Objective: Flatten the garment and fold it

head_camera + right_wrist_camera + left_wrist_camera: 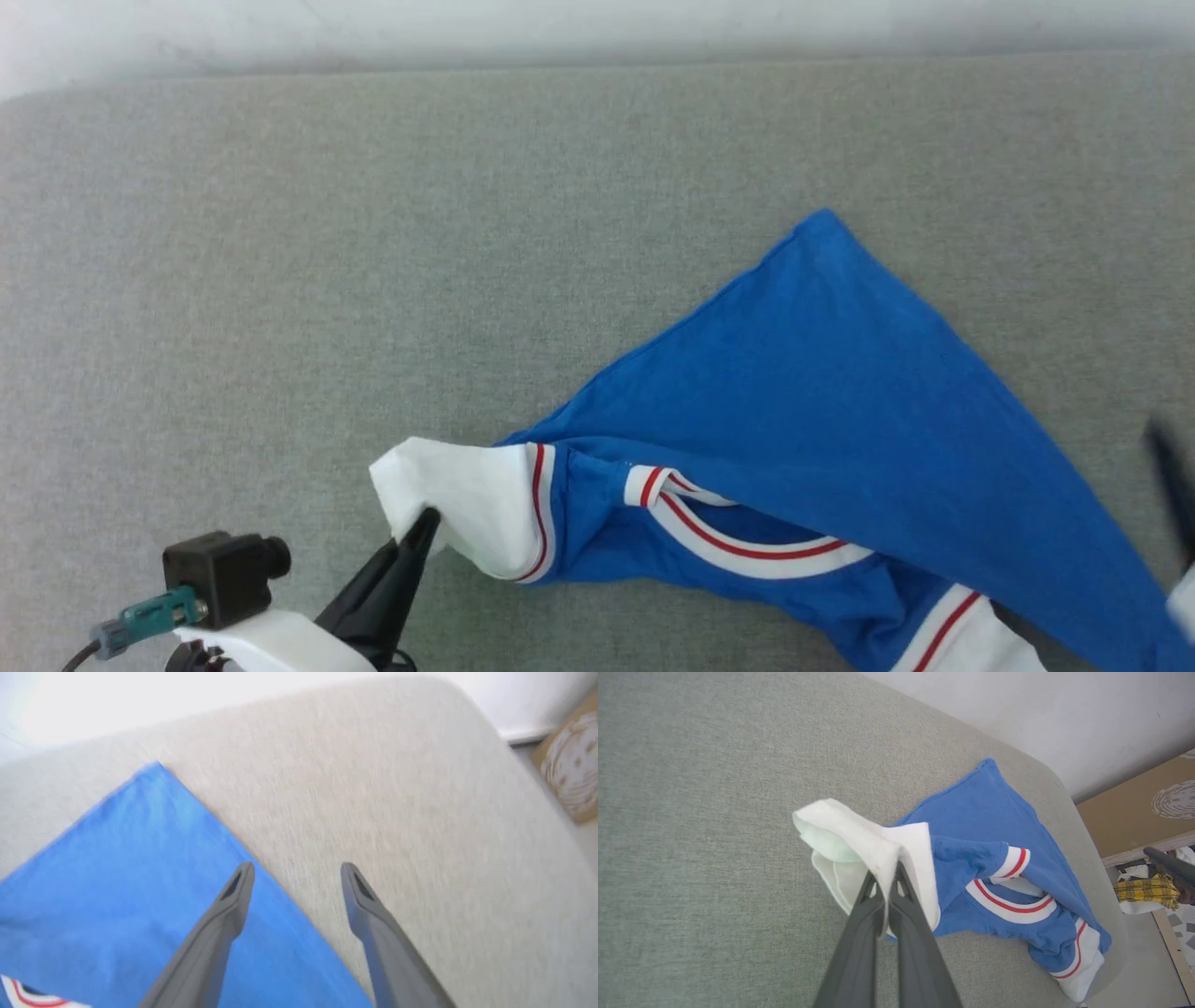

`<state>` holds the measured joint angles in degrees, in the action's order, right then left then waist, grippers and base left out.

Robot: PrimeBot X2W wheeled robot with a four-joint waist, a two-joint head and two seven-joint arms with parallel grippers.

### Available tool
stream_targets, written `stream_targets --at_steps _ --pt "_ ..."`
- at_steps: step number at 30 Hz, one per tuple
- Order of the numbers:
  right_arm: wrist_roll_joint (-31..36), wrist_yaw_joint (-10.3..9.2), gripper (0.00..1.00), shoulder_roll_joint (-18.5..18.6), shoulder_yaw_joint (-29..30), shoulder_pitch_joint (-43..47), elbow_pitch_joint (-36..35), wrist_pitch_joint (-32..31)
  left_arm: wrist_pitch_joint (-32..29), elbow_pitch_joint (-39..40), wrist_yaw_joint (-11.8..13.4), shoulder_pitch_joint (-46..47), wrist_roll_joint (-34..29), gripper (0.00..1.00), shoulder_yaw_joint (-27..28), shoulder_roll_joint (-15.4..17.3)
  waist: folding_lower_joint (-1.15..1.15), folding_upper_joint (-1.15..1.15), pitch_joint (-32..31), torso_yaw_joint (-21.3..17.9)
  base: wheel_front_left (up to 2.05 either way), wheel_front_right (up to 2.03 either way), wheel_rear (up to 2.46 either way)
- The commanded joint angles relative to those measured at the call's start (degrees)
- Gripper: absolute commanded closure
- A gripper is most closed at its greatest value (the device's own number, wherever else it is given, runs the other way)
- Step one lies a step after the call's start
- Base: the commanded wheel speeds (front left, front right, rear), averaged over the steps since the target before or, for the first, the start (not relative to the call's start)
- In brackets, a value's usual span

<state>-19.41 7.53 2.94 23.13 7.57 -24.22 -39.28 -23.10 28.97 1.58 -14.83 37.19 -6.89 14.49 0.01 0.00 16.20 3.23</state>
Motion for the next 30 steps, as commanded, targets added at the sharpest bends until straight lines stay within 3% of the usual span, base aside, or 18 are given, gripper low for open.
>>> stream_targets --at_steps 1,6,13,20,28,29,30 --pt "1.59 -0.04 0.00 0.72 -0.69 -5.03 -5.63 -2.88 0.61 0.29 -0.61 1.54 -0.78 1.00 -0.43 -0.37 -0.01 0.00 1.98 1.38 0.00 0.00 0.00" --pt "5.19 -0.04 0.00 3.92 -6.19 -18.81 -8.94 -8.71 1.50 -0.28 -1.91 4.42 -0.75 1.00 -1.91 -1.02 -0.01 0.00 5.86 3.75 0.00 0.00 0.00" --pt "11.67 -0.04 0.00 5.55 -15.52 -34.31 4.01 -12.62 2.38 -2.12 -3.47 8.24 -0.70 1.00 -3.92 -2.00 -0.01 0.00 10.95 7.47 0.00 0.00 0.00" --pt "13.74 -0.04 0.00 7.54 -18.45 -39.04 15.53 -17.02 2.97 -3.99 -4.50 10.96 -0.52 1.00 -5.68 -3.01 -0.01 0.00 13.89 10.95 0.00 0.00 0.00" --pt "13.12 -0.04 0.00 9.80 -20.65 -38.92 21.49 -17.47 3.82 -5.94 -5.12 12.68 -0.12 1.00 -6.71 -3.82 -0.01 0.00 15.69 12.91 0.00 0.00 0.00" --pt "12.94 -0.04 0.67 9.73 -20.76 -38.54 22.02 -18.27 3.86 -6.12 -5.14 12.82 -0.09 1.00 -6.76 -3.86 -0.01 0.00 15.78 12.93 0.00 0.00 0.00" --pt "12.85 -0.04 1.00 9.66 -20.95 -38.12 22.44 -19.28 3.89 -6.28 -5.15 12.95 -0.05 1.00 -6.78 -3.88 -0.01 0.00 15.84 12.90 0.00 0.00 0.00"
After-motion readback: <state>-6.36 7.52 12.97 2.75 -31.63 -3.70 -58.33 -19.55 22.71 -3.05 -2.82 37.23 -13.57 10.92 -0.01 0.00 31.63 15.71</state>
